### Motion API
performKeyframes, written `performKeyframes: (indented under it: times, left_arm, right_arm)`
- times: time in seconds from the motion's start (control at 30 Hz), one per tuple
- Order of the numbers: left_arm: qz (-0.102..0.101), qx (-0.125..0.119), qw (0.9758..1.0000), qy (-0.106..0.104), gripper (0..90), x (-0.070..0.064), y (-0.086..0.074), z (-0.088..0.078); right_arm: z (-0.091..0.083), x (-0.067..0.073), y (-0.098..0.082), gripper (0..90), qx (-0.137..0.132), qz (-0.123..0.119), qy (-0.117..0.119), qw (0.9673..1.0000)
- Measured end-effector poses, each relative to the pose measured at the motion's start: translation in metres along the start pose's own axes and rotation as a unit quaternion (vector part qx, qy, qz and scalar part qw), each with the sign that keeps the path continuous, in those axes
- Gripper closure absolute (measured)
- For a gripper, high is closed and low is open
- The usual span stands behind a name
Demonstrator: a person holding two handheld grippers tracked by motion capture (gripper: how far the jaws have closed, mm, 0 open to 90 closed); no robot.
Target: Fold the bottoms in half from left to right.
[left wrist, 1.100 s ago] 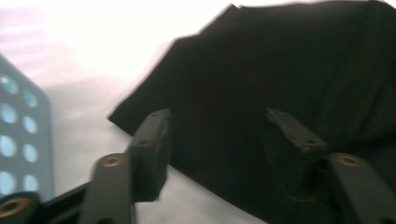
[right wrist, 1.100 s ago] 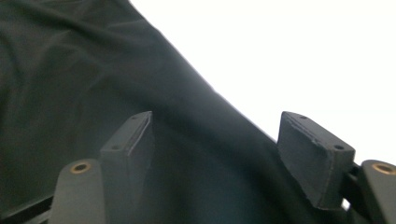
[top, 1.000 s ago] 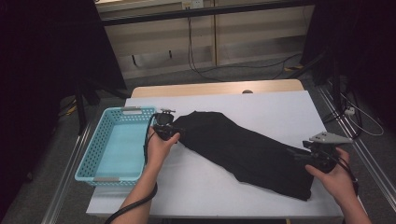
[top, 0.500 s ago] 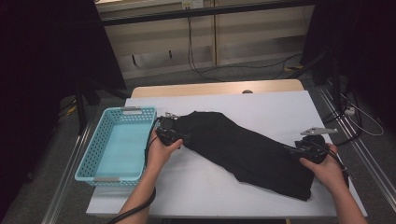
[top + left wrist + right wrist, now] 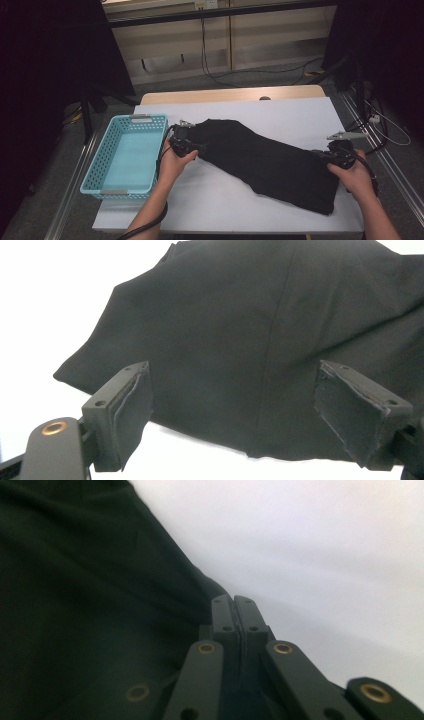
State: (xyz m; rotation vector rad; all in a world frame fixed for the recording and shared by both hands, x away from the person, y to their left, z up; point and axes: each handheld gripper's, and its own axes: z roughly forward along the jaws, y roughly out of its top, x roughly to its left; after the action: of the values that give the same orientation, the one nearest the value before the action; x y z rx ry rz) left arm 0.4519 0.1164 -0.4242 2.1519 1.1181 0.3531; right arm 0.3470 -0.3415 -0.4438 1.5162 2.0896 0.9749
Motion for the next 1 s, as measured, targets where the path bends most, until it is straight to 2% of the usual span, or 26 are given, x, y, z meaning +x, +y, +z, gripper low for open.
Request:
performKeyframes:
  times: [0.17,0.23,0.3,0.37,0.57,0.67,0.73,0.8,0.87,0.9,0.93,1.0]
  left_arm:
    - [0.002,-0.002,1.0,-0.002,16.8,0.0,0.001,0.0]
    - [-0.001,-0.005,1.0,-0.002,16.8,-0.001,0.001,0.0]
    - [0.002,-0.004,1.0,-0.003,16.8,-0.001,0.002,-0.001]
    - [0.001,-0.005,1.0,-0.005,16.8,-0.001,0.002,0.0]
    - [0.003,-0.007,0.9999,-0.008,16.3,-0.003,0.003,-0.001]
    - [0.002,-0.008,0.9999,-0.01,15.9,-0.003,0.002,-0.002]
    - [-0.001,-0.008,0.9999,-0.01,15.9,-0.003,0.001,-0.002]
    - [-0.001,-0.007,0.9999,-0.011,15.9,-0.003,0.0,-0.002]
    - [0.001,-0.005,0.9999,-0.01,15.9,-0.003,0.0,-0.002]
    - [-0.002,-0.005,0.9999,-0.012,15.8,-0.003,0.0,-0.002]
    - [-0.004,-0.006,0.9999,-0.013,15.7,-0.003,0.0,-0.002]
    - [-0.007,-0.007,0.9999,-0.013,15.0,-0.003,0.001,-0.002]
  right_arm:
    - [0.0,-0.004,0.012,86.1,-0.009,-0.014,-0.016,0.9997]
    - [-0.001,-0.007,0.012,80.8,-0.013,-0.013,-0.06,0.998]
    - [-0.005,-0.01,0.01,74.6,-0.023,0.008,-0.058,0.998]
    - [-0.01,-0.008,0.007,71.7,-0.024,-0.003,-0.057,0.9981]
    - [-0.018,0.006,-0.006,63.6,-0.033,-0.005,-0.046,0.9984]
    - [-0.019,0.009,-0.014,66.9,-0.025,0.002,-0.043,0.9988]
    - [-0.018,0.009,-0.019,74.6,-0.007,0.005,-0.039,0.9992]
    - [-0.015,0.009,-0.024,72.8,0.006,0.005,-0.038,0.9992]
    - [-0.01,0.005,-0.028,71.3,0.008,0.009,-0.048,0.9988]
    - [-0.009,0.001,-0.029,71.9,-0.005,0.019,-0.047,0.9987]
    - [-0.009,-0.003,-0.029,72.2,-0.009,0.026,-0.055,0.9981]
    - [-0.008,-0.009,-0.028,67.5,-0.013,0.024,-0.083,0.9962]
